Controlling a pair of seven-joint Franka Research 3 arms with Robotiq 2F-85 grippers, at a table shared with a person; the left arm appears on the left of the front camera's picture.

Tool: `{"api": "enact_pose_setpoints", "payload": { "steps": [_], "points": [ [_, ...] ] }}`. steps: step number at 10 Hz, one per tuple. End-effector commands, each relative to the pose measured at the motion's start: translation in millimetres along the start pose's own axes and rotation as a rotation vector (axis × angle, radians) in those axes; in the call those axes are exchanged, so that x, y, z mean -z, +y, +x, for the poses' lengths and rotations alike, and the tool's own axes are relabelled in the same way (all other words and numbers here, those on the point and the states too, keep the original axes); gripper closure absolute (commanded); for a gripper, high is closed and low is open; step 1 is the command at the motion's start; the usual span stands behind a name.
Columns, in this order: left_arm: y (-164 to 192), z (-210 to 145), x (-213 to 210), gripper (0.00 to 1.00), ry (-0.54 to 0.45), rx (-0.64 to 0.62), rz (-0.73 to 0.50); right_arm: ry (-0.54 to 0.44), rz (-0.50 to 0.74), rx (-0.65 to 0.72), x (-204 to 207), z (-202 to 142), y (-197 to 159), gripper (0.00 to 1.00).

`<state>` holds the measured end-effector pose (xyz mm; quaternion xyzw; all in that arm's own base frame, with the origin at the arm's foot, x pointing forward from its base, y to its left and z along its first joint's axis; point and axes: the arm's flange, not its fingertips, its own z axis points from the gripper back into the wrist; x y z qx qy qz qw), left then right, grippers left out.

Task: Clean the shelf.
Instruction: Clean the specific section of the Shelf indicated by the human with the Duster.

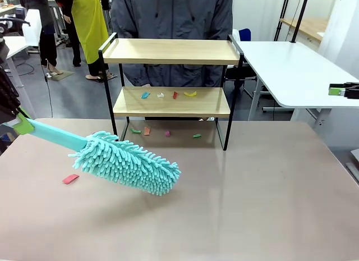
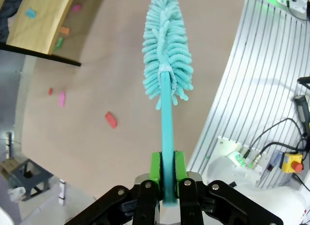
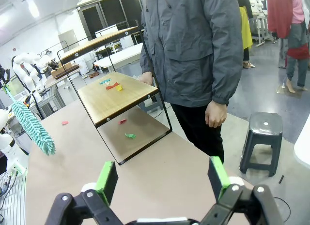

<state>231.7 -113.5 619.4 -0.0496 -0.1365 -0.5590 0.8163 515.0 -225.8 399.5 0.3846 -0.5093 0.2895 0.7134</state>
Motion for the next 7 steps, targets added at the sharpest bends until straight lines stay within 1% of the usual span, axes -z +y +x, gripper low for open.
{"api": "enact_pose_setpoints", "payload": {
  "steps": [1,7],
  "points": [
    [-0.8,2.2,-1.1,0.86,-0.014,-0.004,-0.003,0.000,-0.005,-0.004,1.2,2.3,2.1,0.00],
    [-0.8,2.2,-1.1,0.86,-0.014,-0.004,-0.003,0.000,-0.005,-0.004,1.2,2.3,2.1,0.00]
  ]
}}
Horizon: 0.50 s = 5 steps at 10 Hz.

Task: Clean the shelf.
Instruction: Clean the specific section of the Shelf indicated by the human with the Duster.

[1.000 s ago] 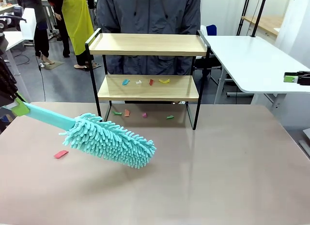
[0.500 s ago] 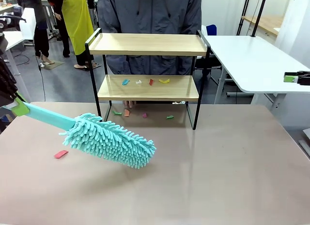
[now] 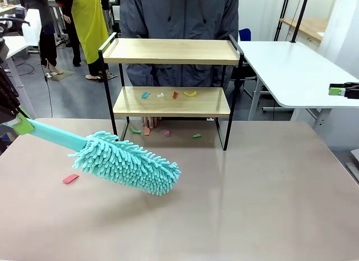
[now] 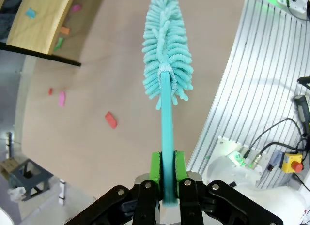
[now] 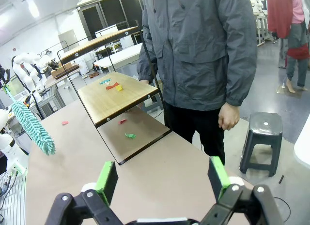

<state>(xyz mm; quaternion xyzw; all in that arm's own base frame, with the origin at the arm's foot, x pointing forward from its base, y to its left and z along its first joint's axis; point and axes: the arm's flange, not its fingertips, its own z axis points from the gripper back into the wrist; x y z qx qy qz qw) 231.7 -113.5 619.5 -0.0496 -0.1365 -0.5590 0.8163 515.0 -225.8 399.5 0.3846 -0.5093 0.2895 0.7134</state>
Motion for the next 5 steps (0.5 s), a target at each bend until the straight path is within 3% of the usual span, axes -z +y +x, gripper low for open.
{"api": "enact_pose_setpoints", "payload": {
  "steps": [1,5],
  "points": [
    [-0.8,2.2,-1.1,0.86,-0.014,-0.004,-0.003,0.000,-0.005,-0.004,1.2,2.3,2.1,0.00],
    [-0.8,2.2,-1.1,0.86,-0.014,-0.004,-0.003,0.000,-0.005,-0.004,1.2,2.3,2.1,0.00]
  ]
}}
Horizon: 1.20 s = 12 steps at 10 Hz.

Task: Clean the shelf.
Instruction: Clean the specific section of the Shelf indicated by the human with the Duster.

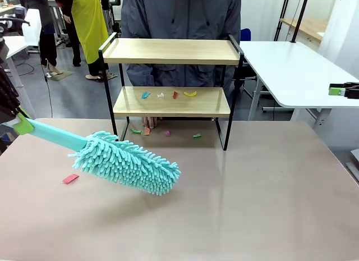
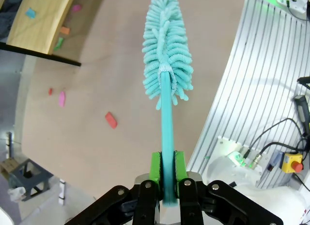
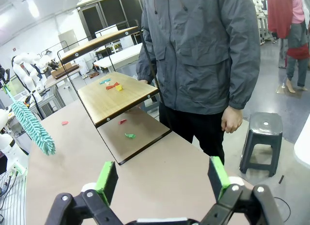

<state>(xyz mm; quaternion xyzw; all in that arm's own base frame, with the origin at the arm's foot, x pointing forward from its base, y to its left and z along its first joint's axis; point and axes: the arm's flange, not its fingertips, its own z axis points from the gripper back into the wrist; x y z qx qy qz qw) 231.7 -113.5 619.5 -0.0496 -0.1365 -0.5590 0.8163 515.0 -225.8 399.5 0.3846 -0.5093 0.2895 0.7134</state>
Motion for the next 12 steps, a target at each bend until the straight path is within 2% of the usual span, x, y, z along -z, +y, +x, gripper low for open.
{"api": "enact_pose_setpoints", "payload": {
  "steps": [1,3,6,7,9,10,11,12],
  "points": [
    [0.0,0.0,0.0,0.86,0.000,0.000,0.000,0.000,-0.005,-0.004,1.2,2.3,2.1,0.00],
    [-1.2,21.1,9.7,0.86,-0.057,-0.075,-0.077,0.000,-0.005,-0.004,1.2,2.3,2.1,0.00],
    [-35.3,60.1,23.4,0.86,-0.188,-0.270,-0.113,0.000,-0.005,-0.004,1.2,2.3,2.1,0.00],
    [-50.3,79.1,34.2,0.86,-0.199,-0.351,-0.065,0.000,-0.005,-0.004,1.2,2.3,2.1,0.00],
    [-77.8,112.2,53.1,0.86,-0.172,-0.486,0.109,0.000,-0.005,-0.004,1.2,2.3,2.1,0.00],
    [-88.6,123.3,57.7,0.86,-0.196,-0.516,0.122,0.000,-0.005,-0.004,1.2,2.3,2.1,0.00],
    [-87.6,129.3,61.7,0.86,-0.174,-0.539,0.152,0.000,-0.005,-0.004,1.2,2.3,2.1,0.00],
    [-76.9,130.5,61.6,0.86,-0.181,-0.527,0.058,0.000,-0.005,-0.004,1.2,2.3,2.1,0.00]
  ]
}}
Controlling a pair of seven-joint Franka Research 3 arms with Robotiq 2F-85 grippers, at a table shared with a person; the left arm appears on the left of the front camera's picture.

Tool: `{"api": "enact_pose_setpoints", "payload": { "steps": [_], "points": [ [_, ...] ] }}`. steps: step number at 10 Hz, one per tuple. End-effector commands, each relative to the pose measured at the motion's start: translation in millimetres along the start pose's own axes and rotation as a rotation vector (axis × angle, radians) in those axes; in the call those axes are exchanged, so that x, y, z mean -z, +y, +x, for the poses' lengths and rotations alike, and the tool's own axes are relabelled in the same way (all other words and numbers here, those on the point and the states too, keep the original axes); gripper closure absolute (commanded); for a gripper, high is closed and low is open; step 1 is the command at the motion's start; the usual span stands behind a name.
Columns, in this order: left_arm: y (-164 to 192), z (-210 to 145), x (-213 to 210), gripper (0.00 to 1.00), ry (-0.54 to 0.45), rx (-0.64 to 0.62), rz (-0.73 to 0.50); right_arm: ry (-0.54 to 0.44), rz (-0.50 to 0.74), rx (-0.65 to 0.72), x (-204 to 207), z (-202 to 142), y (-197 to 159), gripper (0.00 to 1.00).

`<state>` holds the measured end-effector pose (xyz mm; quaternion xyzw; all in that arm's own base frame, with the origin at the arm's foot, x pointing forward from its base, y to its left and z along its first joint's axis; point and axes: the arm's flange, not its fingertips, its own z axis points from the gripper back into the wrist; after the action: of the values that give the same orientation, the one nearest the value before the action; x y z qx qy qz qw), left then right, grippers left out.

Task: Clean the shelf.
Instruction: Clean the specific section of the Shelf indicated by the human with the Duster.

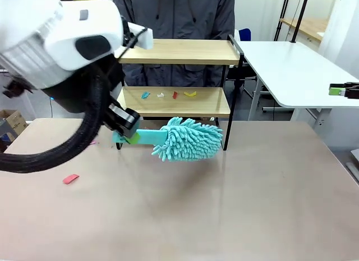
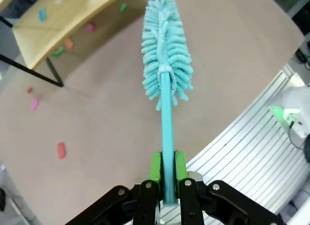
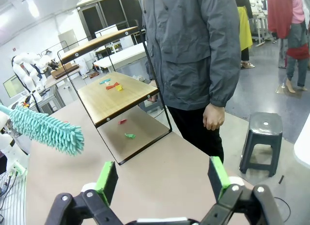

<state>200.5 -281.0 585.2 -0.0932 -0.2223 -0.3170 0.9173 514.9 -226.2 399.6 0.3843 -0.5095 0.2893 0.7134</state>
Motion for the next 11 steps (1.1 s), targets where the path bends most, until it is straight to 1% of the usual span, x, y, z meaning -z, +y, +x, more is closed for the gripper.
{"api": "enact_pose_setpoints", "payload": {
  "steps": [1,2,3,4,5,6,7,9,10,11],
  "points": [
    [33.6,11.4,-19.9,0.86,0.125,0.152,-0.068,0.000,-0.004,-0.004,1.7,2.2,2.2,0.00],
    [0.0,0.0,0.0,0.86,0.000,0.000,0.000,0.000,-0.004,-0.004,1.7,2.2,2.2,0.00],
    [0.0,0.0,0.0,0.86,0.000,0.000,0.000,0.000,-0.004,-0.004,1.7,2.2,2.2,0.00],
    [15.4,5.4,1.1,0.86,0.055,0.039,-0.024,0.000,-0.004,-0.004,1.7,2.2,2.2,0.00],
    [0.7,18.6,1.0,0.86,0.068,-0.037,-0.005,0.000,-0.004,-0.004,1.7,2.2,2.2,0.00],
    [-15.2,31.1,14.6,0.86,0.069,-0.098,0.069,0.000,-0.004,-0.004,1.7,2.2,2.2,0.00],
    [-29.1,40.1,29.1,0.86,0.049,-0.130,0.085,0.000,-0.004,-0.004,1.7,2.2,2.2,0.00],
    [-48.4,42.6,49.2,0.86,-0.020,-0.227,0.137,0.000,-0.004,-0.004,1.7,2.2,2.2,0.00],
    [-59.4,42.0,61.3,0.86,-0.053,-0.247,0.093,0.000,-0.004,-0.004,1.7,2.2,2.2,0.00],
    [-68.1,41.7,74.0,0.86,-0.084,-0.296,0.109,0.000,-0.004,-0.004,1.7,2.2,2.2,0.00]
  ]
}}
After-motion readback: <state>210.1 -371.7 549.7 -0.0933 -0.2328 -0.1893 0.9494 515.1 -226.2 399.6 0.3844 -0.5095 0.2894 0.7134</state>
